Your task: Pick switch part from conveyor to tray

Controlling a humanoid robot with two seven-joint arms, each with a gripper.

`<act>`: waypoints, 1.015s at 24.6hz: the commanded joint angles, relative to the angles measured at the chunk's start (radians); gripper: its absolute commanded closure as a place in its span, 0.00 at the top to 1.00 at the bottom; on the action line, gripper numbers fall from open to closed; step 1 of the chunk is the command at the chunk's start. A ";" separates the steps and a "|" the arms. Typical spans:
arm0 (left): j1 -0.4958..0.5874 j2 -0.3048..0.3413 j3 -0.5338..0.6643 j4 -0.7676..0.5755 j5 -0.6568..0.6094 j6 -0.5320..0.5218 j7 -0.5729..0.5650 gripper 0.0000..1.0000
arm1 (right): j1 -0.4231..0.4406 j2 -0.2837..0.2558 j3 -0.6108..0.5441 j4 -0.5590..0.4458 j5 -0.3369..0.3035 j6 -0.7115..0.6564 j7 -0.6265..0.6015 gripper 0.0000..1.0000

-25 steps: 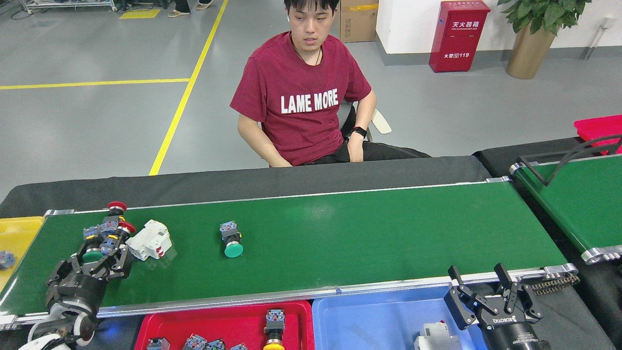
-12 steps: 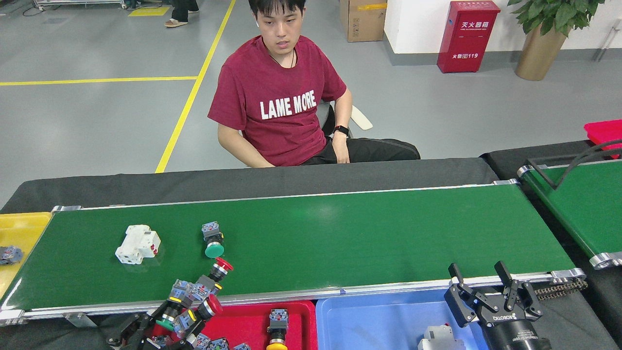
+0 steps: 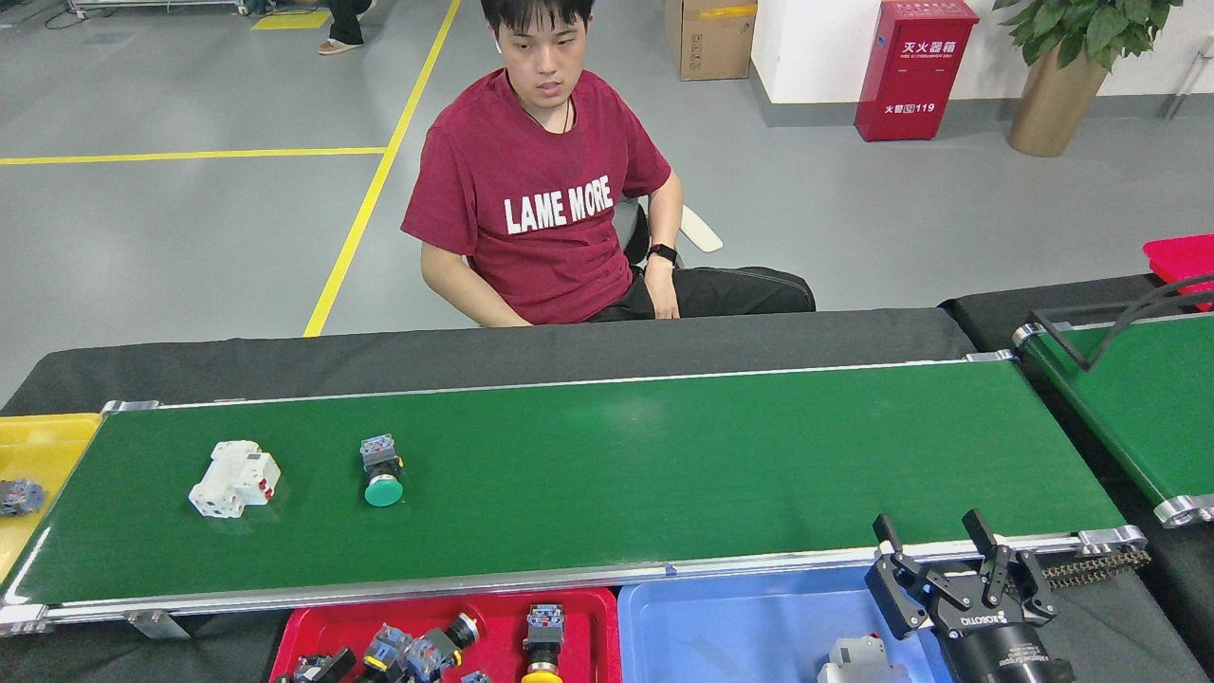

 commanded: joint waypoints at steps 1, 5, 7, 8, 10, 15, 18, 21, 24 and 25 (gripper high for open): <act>-0.007 -0.001 0.014 -0.014 0.008 -0.004 0.005 1.00 | -0.012 -0.004 -0.006 -0.013 -0.001 -0.005 -0.002 0.98; -0.038 -0.089 0.182 -0.014 0.009 -0.004 0.007 1.00 | -0.014 -0.004 -0.006 -0.015 -0.001 -0.003 -0.002 0.98; -0.101 -0.129 0.313 -0.014 0.006 -0.004 0.005 1.00 | -0.014 -0.004 -0.006 -0.015 -0.001 -0.003 -0.002 0.98; -0.119 -0.120 0.359 -0.009 0.003 0.001 0.005 1.00 | -0.014 -0.004 -0.007 -0.015 -0.001 -0.003 -0.002 0.98; -0.135 -0.075 0.394 0.007 0.000 0.081 0.005 1.00 | -0.015 -0.004 -0.007 -0.015 -0.001 -0.002 -0.002 0.98; -0.201 0.008 0.342 0.079 -0.045 0.151 -0.001 1.00 | -0.015 -0.006 -0.007 -0.013 -0.003 -0.002 0.000 0.98; -0.256 -0.001 0.259 0.089 -0.177 0.225 -0.004 1.00 | -0.018 -0.007 -0.007 -0.011 -0.003 -0.002 0.000 0.98; -0.331 -0.006 0.150 0.110 -0.241 0.314 -0.022 1.00 | -0.026 -0.015 -0.007 -0.008 -0.004 -0.002 0.008 0.98; -0.440 0.003 0.089 0.201 -0.243 0.389 -0.088 1.00 | -0.037 -0.015 -0.007 -0.007 -0.004 0.000 0.014 0.98; -0.489 0.008 0.086 0.251 -0.244 0.403 -0.094 1.00 | -0.043 -0.013 -0.007 -0.007 -0.004 0.000 0.014 0.98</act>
